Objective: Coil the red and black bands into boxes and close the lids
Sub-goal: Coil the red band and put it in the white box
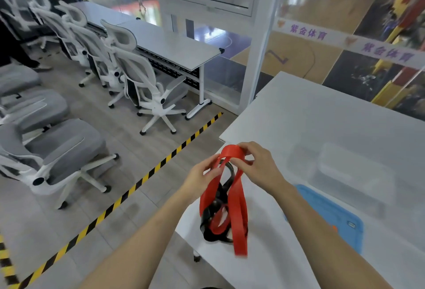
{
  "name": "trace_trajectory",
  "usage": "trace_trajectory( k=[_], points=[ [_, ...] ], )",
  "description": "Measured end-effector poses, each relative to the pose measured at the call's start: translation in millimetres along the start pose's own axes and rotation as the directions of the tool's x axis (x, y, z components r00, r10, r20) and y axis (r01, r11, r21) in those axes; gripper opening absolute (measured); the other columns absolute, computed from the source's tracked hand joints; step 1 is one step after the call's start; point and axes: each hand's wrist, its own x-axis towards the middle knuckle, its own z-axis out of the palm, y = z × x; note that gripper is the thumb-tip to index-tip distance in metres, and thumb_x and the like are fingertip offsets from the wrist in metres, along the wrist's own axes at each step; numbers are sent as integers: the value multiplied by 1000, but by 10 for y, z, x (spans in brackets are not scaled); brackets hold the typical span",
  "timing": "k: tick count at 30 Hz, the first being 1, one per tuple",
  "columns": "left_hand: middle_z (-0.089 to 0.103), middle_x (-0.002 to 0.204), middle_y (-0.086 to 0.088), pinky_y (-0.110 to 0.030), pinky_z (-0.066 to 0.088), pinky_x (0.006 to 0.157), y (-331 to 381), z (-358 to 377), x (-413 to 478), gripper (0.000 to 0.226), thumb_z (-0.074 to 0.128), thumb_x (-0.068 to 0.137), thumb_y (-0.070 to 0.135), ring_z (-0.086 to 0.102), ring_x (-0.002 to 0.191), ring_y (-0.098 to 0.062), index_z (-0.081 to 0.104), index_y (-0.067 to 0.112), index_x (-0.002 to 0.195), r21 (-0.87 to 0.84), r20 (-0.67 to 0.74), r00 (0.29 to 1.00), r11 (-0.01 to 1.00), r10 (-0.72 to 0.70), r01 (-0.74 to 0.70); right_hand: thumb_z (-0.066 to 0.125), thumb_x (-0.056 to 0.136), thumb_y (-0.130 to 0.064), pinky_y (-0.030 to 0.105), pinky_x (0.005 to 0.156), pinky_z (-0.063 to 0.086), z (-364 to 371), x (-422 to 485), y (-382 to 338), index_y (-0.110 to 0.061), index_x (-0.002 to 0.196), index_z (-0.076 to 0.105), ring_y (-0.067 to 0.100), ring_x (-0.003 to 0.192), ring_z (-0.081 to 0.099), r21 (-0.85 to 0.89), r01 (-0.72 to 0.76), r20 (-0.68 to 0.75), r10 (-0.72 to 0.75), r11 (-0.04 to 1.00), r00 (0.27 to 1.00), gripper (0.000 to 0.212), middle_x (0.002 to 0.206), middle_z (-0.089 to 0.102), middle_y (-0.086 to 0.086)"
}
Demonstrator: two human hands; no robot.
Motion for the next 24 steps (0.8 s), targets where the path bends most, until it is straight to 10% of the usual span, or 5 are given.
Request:
trace_trajectory(
  k=[11,24],
  points=[
    [74,82,12,-33,57,68,230,148,111,27,49,109,35,70,75,-10,75,29,108,173,-201,979,985,24,11,89,77,-46,17,74,57,-153,104,56,-33,100,74,7,81,70,168,-155,2,157,974,988,30,91,76,-10],
    [77,90,5,-52,64,81,428,142,270,21,52,107,33,76,86,-21,73,30,107,49,-185,983,999,-4,13,71,97,-22,33,94,56,38,-214,395,-29,103,75,8,96,73,248,-248,102,230,936,968,10,101,78,-12]
  ],
)
